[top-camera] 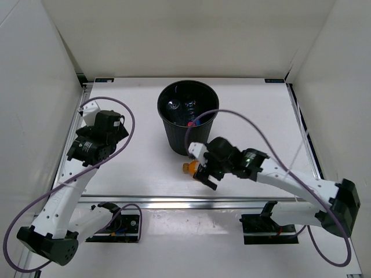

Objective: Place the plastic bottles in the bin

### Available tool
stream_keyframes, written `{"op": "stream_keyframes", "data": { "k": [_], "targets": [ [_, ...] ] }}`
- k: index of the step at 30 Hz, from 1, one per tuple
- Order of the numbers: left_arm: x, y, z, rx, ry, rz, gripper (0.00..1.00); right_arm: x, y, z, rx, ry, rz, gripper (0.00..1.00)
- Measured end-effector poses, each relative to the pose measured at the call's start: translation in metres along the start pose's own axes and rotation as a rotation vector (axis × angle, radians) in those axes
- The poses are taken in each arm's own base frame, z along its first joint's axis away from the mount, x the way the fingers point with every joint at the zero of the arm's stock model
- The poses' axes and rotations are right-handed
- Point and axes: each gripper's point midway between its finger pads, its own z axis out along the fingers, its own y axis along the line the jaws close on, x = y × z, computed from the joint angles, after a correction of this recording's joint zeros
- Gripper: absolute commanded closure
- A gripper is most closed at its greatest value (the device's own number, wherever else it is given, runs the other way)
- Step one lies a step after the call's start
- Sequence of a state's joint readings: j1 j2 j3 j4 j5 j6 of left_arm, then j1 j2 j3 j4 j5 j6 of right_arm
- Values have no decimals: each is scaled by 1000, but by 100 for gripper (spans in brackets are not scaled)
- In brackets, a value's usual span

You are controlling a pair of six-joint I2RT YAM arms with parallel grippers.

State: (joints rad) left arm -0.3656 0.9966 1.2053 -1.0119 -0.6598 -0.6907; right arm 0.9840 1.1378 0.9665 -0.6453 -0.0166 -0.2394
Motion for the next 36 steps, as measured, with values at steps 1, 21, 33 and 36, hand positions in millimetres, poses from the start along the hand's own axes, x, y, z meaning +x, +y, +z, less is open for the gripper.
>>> {"op": "stream_keyframes", "data": {
  "k": [1,21,33,36],
  "targets": [
    [5,3,2,-10,8,5,0,6,3,9,-1,23,-28,0],
    [54,30,-9,-24,145,-6,0,10,-18,109,92,63,-79,0],
    [64,35,-9,-38,182,7,0,53,-5,110,-31,186,145,44],
    [65,35,-9,-41,183,-9,0,58,8,97,-73,234,201,54]
  ]
}}
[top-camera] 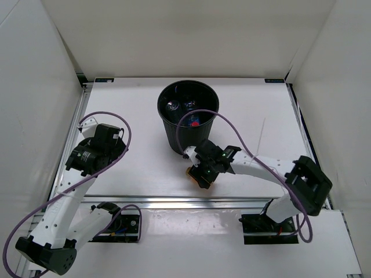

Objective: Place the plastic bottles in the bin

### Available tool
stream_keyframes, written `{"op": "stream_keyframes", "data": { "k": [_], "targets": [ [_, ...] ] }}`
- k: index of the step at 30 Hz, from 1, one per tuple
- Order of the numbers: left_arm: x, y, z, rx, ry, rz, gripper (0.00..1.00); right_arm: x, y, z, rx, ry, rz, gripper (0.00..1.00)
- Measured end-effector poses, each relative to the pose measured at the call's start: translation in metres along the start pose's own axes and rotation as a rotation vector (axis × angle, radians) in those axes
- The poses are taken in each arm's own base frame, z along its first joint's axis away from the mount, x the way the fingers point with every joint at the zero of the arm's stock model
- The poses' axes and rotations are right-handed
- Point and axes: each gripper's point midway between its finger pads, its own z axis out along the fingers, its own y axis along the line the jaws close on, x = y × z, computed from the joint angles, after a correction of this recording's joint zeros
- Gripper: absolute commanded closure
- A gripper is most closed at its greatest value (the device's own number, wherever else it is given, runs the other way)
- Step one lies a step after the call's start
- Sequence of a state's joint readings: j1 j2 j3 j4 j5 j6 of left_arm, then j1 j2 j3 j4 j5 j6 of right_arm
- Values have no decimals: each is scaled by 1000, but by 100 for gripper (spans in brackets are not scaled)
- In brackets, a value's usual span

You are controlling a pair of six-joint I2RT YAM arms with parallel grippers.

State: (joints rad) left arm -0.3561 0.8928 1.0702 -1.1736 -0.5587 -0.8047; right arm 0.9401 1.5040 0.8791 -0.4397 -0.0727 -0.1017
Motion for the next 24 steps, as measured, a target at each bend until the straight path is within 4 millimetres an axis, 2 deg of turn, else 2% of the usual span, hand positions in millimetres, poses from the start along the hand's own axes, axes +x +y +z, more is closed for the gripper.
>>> {"op": "stream_keyframes", "data": {
  "k": [3,5,8,11,14,16,19,20,22,24],
  "targets": [
    [0,-1,0,0,0,-25,0,2,17,-25,-22,22,22,60],
    [0,-2,0,5,-4,-42,0,-10,30,-51,-33,0,19,65],
    [3,-2,2,6,-4,-68,0,-58,50,-103,-54,-109,-6,70],
    [7,-2,6,-1,4,-81,0,-121,67,-167,-61,-297,-31,70],
    [10,-2,9,-9,11,-85,0,-168,72,-229,-45,-487,-49,67],
    [9,-3,9,-8,10,-90,0,-187,59,-256,0,-566,-44,63],
    [9,-3,9,-8,10,-92,0,-218,19,-285,99,-647,-7,58],
    [9,-3,9,-8,10,-92,0,-231,-6,-280,145,-642,24,57],
    [9,-3,9,-9,9,-90,0,-255,-42,-276,204,-654,61,26],
    [9,-3,9,-10,9,-90,0,-266,-72,-260,245,-628,97,0]
  ]
}}
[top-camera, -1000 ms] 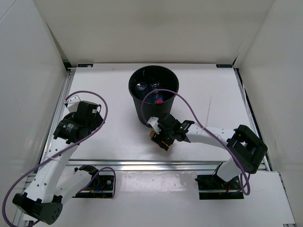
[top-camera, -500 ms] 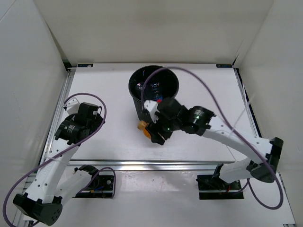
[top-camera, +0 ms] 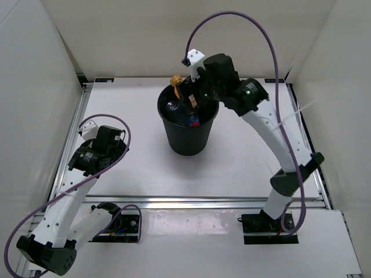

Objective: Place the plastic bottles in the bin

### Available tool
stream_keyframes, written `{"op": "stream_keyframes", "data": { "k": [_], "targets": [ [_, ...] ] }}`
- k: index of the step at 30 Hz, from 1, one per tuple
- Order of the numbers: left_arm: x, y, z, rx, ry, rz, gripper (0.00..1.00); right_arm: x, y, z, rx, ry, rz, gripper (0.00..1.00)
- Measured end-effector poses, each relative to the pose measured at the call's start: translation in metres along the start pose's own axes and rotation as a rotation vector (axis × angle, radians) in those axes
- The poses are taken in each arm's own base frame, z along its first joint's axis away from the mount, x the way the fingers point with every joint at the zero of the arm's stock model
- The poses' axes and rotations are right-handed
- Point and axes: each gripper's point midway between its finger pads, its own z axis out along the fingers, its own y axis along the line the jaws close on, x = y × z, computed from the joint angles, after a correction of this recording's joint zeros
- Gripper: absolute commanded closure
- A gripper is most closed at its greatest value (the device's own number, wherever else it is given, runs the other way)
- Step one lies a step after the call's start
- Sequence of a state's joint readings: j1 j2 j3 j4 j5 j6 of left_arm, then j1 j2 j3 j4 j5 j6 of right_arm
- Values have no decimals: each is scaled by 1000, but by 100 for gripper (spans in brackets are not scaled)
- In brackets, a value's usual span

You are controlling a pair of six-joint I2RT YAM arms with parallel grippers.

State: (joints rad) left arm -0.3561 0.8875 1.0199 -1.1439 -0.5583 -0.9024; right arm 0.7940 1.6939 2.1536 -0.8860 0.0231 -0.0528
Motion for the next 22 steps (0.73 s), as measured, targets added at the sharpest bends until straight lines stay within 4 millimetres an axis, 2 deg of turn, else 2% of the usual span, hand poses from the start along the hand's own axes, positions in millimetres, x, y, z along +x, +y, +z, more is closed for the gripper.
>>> {"op": "stream_keyframes", "data": {
  "k": [3,6,9,12,14,16,22],
  "targets": [
    [-1,2,0,-9,-6,2,0,23,-17,23,50,86,12,0],
    [-3,9,0,-43,-21,2,0,40,-29,20,136,143,45,0],
    [-6,21,-1,-94,-48,-18,0,42,-51,-2,251,132,177,0],
    [-10,31,-2,-129,-85,-52,0,46,-93,-35,344,110,334,0],
    [-11,40,-3,-162,-109,-75,0,57,-124,-60,431,116,461,0],
    [-13,48,-3,-201,-132,-109,0,72,-141,-73,505,147,563,0],
    [-25,70,0,-326,-239,-157,0,118,-138,-77,550,312,661,0]
  ]
}}
